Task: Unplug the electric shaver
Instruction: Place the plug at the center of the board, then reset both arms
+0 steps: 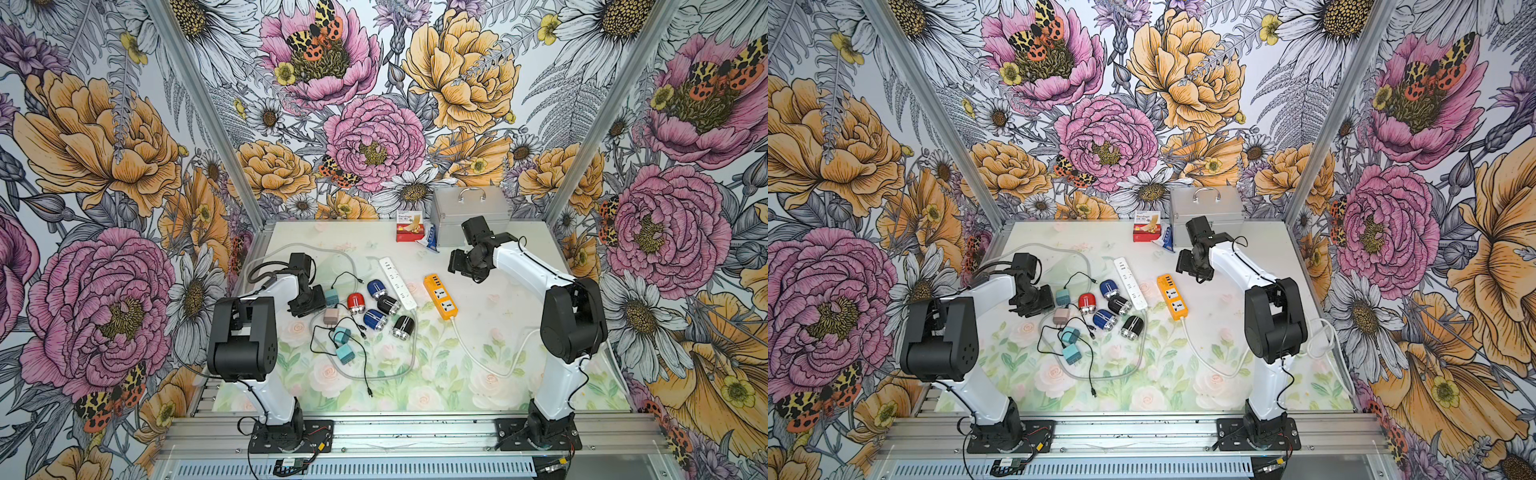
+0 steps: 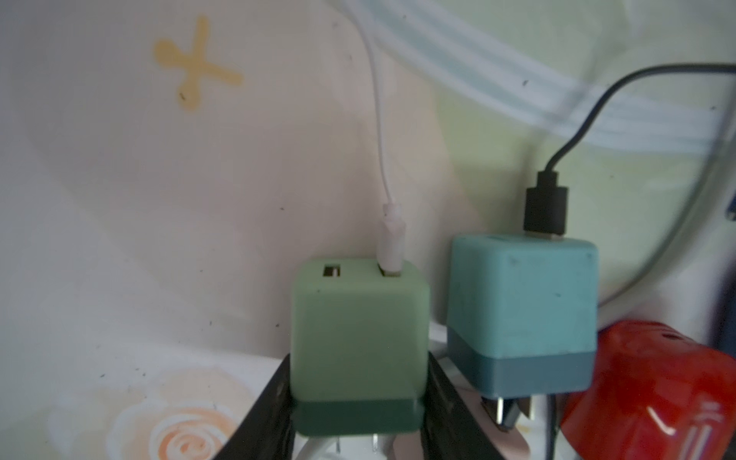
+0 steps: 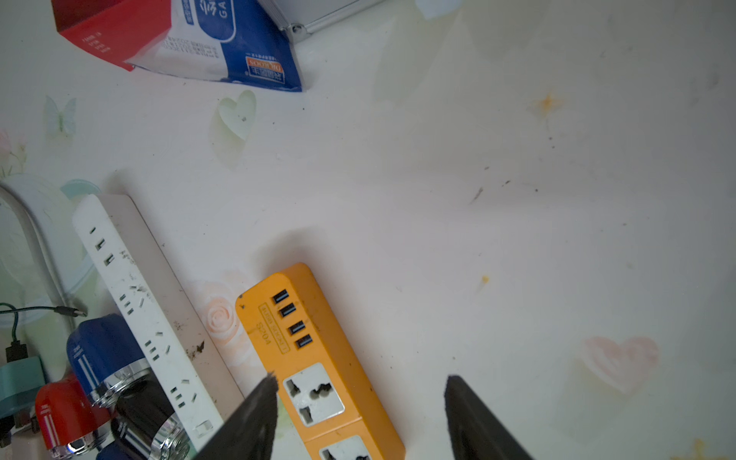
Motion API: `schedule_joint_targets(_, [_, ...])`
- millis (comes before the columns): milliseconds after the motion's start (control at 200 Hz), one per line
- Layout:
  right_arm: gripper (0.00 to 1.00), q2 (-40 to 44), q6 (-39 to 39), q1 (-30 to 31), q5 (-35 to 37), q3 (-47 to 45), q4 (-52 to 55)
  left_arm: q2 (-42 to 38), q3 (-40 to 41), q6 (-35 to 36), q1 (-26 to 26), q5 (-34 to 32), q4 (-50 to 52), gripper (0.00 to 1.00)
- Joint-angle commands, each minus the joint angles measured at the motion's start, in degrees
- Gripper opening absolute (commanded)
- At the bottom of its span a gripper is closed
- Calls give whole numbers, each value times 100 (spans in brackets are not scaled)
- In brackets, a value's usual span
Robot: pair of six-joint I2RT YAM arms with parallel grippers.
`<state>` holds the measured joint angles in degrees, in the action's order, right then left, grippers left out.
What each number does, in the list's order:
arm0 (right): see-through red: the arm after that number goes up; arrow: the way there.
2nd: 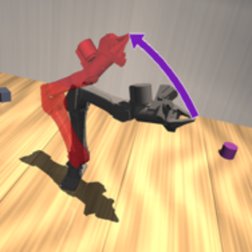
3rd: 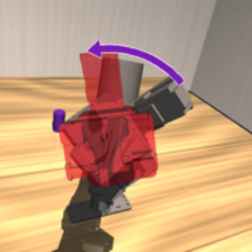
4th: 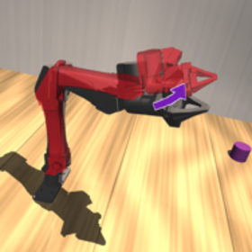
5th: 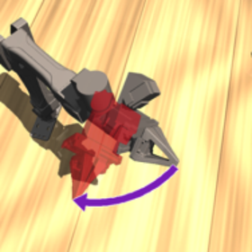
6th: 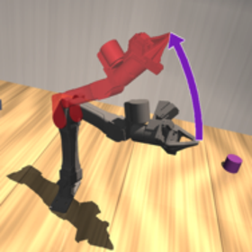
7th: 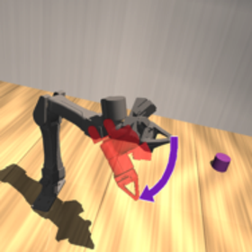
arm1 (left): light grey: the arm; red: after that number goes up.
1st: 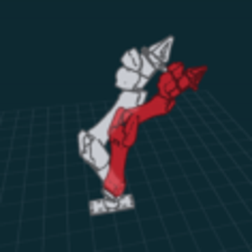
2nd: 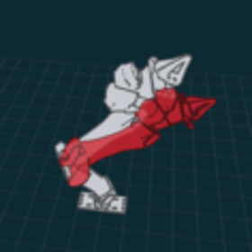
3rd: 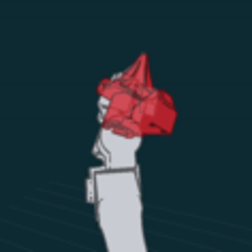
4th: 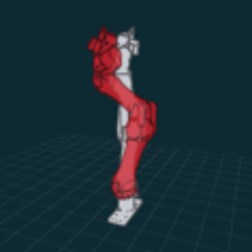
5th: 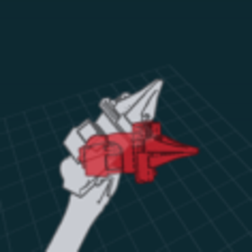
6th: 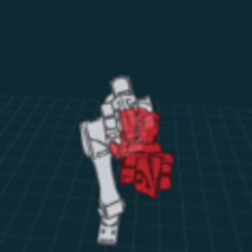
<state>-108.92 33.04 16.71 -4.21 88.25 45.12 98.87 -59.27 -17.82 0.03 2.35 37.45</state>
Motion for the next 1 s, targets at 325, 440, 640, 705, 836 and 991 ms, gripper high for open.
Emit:
schedule_joint_targets(325, [79, 608, -980, 84, 1183, -312, -256, -715, 38, 27, 8, -227, -155, 86])
schedule_joint_targets(440, [100, 1139, -1312, 77, 1770, -853, -896, -1242, 153, 268, -112, -667, -450, 91])
schedule_joint_targets(640, [100, 2100, -2044, -15, 2891, -2503, -2553, -1977, 644, 704, -72, -1620, -1478, 98])
schedule_joint_targets(705, [100, 2329, -2174, -184, 3018, -3078, -3197, -2170, 1049, 1089, -70, -1757, -2345, 98])
schedule_joint_targets(836, [100, 2439, -2179, -506, 3348, -4070, -4668, -2473, 2592, 1619, -6, -1906, -5193, 99])
schedule_joint_targets(991, [100, 2661, -2334, -816, 2815, -4713, -5923, -2087, 3213, 1756, -3, -1510, -6634, 99])
